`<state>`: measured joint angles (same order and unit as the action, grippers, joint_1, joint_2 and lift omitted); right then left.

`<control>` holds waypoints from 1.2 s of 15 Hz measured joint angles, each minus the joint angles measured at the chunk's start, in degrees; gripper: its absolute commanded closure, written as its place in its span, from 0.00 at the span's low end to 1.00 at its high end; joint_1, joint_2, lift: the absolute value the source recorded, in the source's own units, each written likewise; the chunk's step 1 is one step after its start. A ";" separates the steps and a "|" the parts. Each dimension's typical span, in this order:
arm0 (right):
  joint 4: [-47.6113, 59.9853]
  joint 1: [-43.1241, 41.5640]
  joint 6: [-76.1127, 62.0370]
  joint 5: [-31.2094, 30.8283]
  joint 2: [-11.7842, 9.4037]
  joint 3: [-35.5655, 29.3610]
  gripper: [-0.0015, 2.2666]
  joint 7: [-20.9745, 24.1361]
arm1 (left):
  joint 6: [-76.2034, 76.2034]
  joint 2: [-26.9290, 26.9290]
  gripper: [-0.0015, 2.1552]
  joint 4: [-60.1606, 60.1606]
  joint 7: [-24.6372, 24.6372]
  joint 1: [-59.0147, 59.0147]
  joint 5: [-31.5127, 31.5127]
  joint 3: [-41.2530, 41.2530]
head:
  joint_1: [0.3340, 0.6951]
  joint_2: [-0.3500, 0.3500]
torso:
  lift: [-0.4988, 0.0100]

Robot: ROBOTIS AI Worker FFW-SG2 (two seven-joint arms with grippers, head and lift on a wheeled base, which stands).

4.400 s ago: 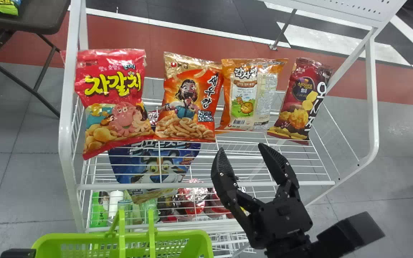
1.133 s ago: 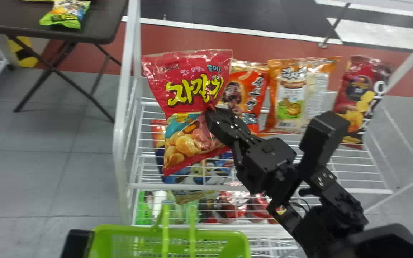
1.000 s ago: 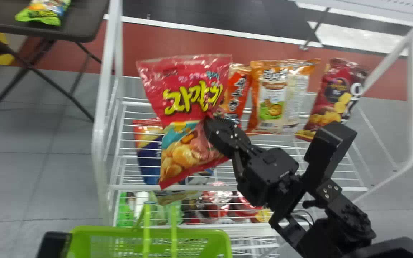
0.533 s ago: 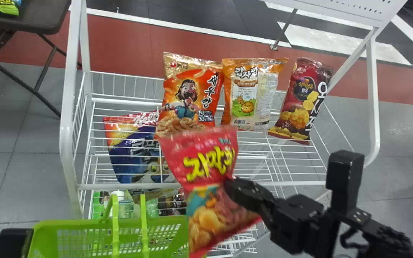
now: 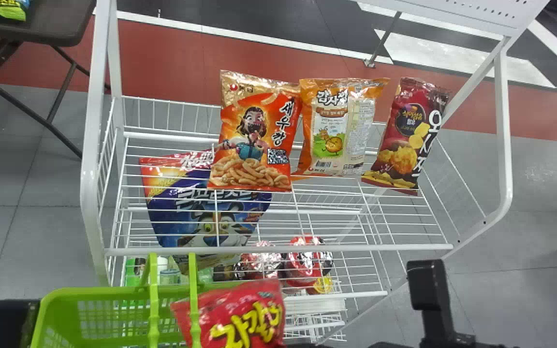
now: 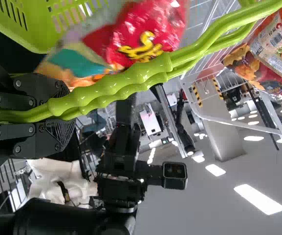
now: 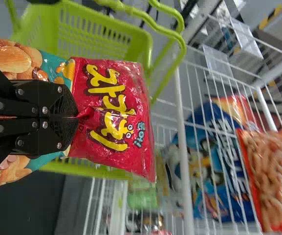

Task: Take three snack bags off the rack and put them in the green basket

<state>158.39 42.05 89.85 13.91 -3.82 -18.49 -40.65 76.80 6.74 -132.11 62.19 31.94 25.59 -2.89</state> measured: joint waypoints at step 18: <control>-21.62 -6.56 -22.14 -4.53 -2.61 13.09 0.03 -7.75 | 0.76 0.03 0.81 -1.06 -0.04 0.83 -0.29 -1.08 | 1.00 0.00 | 0.94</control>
<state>136.77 35.50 67.71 9.38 -6.43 -5.41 -48.40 77.56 6.77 -133.17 62.15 32.77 25.31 -3.97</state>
